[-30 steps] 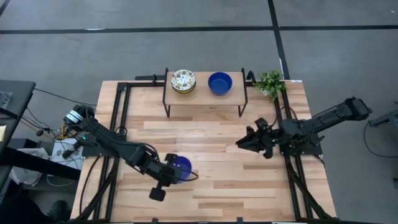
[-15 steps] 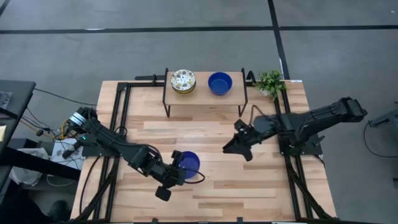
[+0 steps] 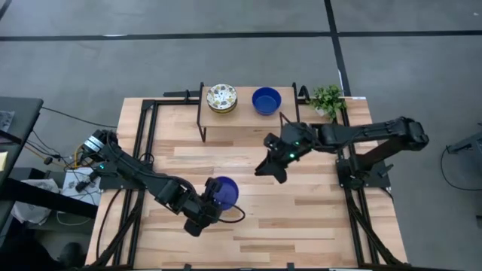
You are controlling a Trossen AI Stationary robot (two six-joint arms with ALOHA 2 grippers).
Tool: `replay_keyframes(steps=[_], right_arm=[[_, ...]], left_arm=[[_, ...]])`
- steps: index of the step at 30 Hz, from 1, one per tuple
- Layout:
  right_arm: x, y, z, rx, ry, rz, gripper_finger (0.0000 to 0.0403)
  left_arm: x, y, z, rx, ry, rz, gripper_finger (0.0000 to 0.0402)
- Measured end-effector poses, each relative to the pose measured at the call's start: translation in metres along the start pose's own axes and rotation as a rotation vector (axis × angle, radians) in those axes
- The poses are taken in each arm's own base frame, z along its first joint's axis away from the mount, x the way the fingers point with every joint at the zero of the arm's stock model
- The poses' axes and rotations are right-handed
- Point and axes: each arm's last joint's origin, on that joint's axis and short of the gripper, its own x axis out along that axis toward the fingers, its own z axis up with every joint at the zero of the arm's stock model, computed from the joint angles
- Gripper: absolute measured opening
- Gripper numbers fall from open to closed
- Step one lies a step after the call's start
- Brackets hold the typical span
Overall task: Pick & Place Mini bowls
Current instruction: Stack the blue bowl on top of the blue bowls on the shelf
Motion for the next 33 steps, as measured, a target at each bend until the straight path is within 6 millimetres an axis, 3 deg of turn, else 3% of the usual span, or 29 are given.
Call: replay_keyframes(steps=[11, 21, 26, 33], right_arm=[[0.037, -0.015, 0.021, 0.052, 0.148, 0.115, 0.0103], [0.064, -0.033, 0.014, 0.17, 0.298, 0.173, 0.0103], [0.07, -0.044, 0.015, 0.215, 0.321, 0.178, 0.0103], [0.069, -0.042, 0.016, 0.118, 0.302, 0.197, 0.0103]], left_arm=[[0.0, 0.001, 0.0, 0.047, 0.008, 0.041, 0.0004], [-0.001, -0.003, 0.0, 0.037, 0.002, 0.032, 0.0005], [-0.002, -0.005, 0.0, 0.041, 0.0, 0.028, 0.0005], [-0.002, -0.005, 0.0, 0.041, 0.0, 0.028, 0.0005]])
